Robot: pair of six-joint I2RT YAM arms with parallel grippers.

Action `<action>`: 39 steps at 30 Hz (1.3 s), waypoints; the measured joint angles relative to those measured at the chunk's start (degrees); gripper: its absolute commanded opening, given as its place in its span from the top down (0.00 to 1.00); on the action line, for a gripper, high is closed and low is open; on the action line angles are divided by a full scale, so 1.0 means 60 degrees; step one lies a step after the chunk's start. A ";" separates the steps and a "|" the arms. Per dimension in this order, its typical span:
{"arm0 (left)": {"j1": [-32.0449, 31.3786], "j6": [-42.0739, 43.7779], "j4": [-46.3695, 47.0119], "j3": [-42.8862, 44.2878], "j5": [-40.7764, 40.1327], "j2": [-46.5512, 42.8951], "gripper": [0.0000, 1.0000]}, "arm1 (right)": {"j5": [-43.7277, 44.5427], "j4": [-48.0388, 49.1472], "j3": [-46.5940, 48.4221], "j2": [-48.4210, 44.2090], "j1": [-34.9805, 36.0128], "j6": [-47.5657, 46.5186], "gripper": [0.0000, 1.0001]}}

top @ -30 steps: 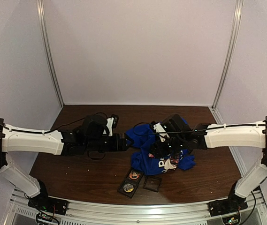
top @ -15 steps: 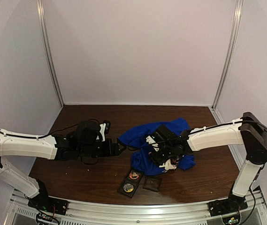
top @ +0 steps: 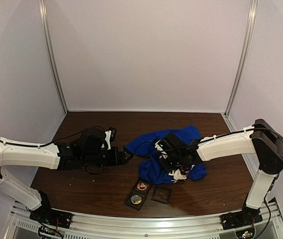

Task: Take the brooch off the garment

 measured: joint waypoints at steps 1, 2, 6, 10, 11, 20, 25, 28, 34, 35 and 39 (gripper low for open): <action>0.0000 0.0004 -0.0015 -0.0004 0.0000 -0.0018 0.26 | 0.0044 0.0044 0.0000 -0.0018 0.0000 0.0087 0.91; 0.0000 0.0007 -0.0018 -0.0004 0.0000 -0.0033 0.26 | 0.0066 0.0076 -0.0011 -0.0069 -0.0004 0.0146 0.93; 0.0000 0.0186 -0.0025 -0.0022 0.0076 -0.0291 0.26 | -0.0138 0.0255 -0.0157 -0.0659 -0.0153 0.0521 0.97; 0.0000 0.0568 -0.0025 -0.0007 0.0397 -0.0663 0.22 | -0.1133 0.0841 -0.0430 -0.1727 -0.0645 0.0849 0.97; 0.0000 0.0696 -0.0025 0.0022 0.0546 -0.0721 0.20 | -0.1475 0.1045 -0.0499 -0.1985 -0.0772 0.0914 0.97; 0.0004 0.1949 -0.0084 0.0816 0.2084 -0.0911 0.13 | -0.5632 0.2612 -0.0710 -0.2637 -0.1381 0.1224 0.98; 0.0004 0.2422 -0.0095 0.1224 0.2368 -0.0896 0.11 | -0.7552 0.3220 -0.0718 -0.2634 -0.1512 0.1490 0.96; 0.0004 0.2550 -0.0098 0.1377 0.2364 -0.0776 0.10 | -0.8411 0.3483 -0.0718 -0.2623 -0.1570 0.1657 0.92; 0.0004 0.2499 -0.0102 0.1497 0.2142 -0.0178 0.09 | -0.8761 0.3636 -0.0812 -0.2499 -0.1610 0.1938 0.91; 0.0004 0.2459 -0.0102 0.1490 0.2036 -0.0073 0.08 | -0.8765 0.3676 -0.0863 -0.2444 -0.1614 0.2022 0.91; 0.0007 0.2240 -0.0033 0.1249 0.1708 0.0142 0.06 | -0.8954 0.4204 -0.1370 -0.2237 -0.1617 0.2441 0.91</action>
